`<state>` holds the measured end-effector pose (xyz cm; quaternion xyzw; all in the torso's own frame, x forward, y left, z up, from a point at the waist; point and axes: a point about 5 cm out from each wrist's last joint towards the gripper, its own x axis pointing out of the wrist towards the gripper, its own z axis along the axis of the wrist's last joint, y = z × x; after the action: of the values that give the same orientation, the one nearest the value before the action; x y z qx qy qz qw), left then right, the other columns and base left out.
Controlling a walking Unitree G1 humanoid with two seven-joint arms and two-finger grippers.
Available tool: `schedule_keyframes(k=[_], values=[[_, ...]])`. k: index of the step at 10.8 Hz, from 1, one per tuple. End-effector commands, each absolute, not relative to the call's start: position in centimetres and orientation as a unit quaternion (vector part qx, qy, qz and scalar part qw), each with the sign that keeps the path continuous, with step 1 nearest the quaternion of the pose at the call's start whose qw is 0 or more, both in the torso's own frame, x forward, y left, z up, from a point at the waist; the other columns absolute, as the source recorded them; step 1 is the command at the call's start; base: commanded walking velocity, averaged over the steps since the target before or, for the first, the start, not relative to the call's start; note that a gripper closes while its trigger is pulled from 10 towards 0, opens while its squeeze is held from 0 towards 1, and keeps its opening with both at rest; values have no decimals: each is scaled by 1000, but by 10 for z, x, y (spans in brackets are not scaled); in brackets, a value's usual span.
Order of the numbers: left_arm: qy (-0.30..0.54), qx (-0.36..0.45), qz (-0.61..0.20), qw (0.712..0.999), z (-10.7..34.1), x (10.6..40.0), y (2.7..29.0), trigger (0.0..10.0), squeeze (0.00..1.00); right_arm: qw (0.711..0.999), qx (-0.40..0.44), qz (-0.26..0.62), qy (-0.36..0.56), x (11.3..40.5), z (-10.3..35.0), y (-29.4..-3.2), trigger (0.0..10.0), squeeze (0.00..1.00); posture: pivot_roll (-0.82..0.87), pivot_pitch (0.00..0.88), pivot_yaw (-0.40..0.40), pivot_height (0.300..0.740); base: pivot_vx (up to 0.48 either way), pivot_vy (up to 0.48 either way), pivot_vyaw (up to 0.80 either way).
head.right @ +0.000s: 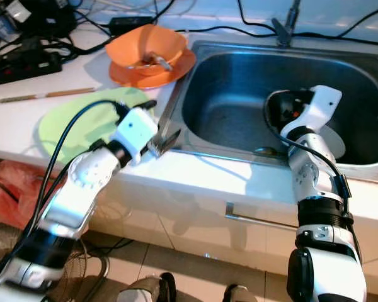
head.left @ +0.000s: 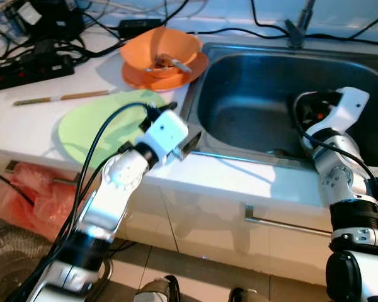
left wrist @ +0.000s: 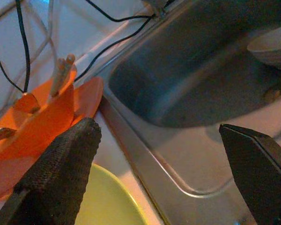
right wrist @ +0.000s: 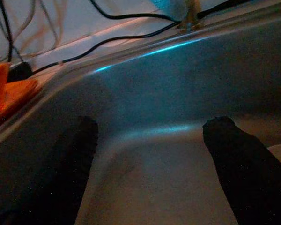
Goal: Kitchen organization
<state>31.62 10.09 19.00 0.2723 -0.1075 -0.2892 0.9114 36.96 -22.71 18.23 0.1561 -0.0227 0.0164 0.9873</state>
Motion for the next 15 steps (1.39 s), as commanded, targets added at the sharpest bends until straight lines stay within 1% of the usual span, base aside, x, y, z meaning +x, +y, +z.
schedule_keyframes(k=[1,3,4,5,6,7,8,9,10,11,13,14,15], values=[[-110,281,-289,909,191,312,102,10000,1000,986,162,38,-23,369,187,-221,10000,1000,33,108,84,740,0,0,0],[-132,279,-210,928,201,310,116,10000,1000,974,177,142,-9,361,195,-192,10000,1000,44,104,81,740,0,0,0],[-128,285,-201,928,203,312,120,10000,1000,974,172,149,-8,360,195,-191,10000,1000,44,104,81,740,0,0,0],[-111,303,-187,928,207,314,129,10000,1000,974,169,149,-4,359,194,-193,10000,1000,53,104,80,740,0,0,0],[-102,312,-199,923,208,311,131,10000,1000,974,173,147,-1,358,195,-194,10000,1000,60,103,79,740,0,0,0],[-99,320,-229,914,210,304,127,10000,992,974,175,147,2,358,194,-195,10000,1000,71,100,79,740,0,0,0],[-98,343,-258,898,208,296,122,10000,718,973,175,149,5,359,193,-193,10000,1000,75,99,81,740,0,0,0],[-98,346,-276,891,201,286,123,10000,0,973,176,151,5,360,194,-190,10000,1000,78,98,84,740,0,0,0],[-97,346,-279,890,199,284,123,10000,0,973,176,151,5,361,194,-190,10000,1000,78,98,84,740,0,0,0],[-88,370,-287,879,195,280,125,10000,0,973,176,151,6,361,193,-190,10000,1000,81,98,84,740,0,0,0],[-79,390,-282,873,192,277,130,10000,0,973,177,151,7,362,194,-189,10000,1000,86,100,81,740,0,0,0],[-76,418,-274,863,191,274,135,10000,0,972,177,152,5,363,195,-188,10000,1000,89,101,82,740,0,0,0],[-70,428,-270,860,189,274,138,10000,0,972,177,152,5,363,195,-188,10000,1000,90,101,81,740,0,0,0]])
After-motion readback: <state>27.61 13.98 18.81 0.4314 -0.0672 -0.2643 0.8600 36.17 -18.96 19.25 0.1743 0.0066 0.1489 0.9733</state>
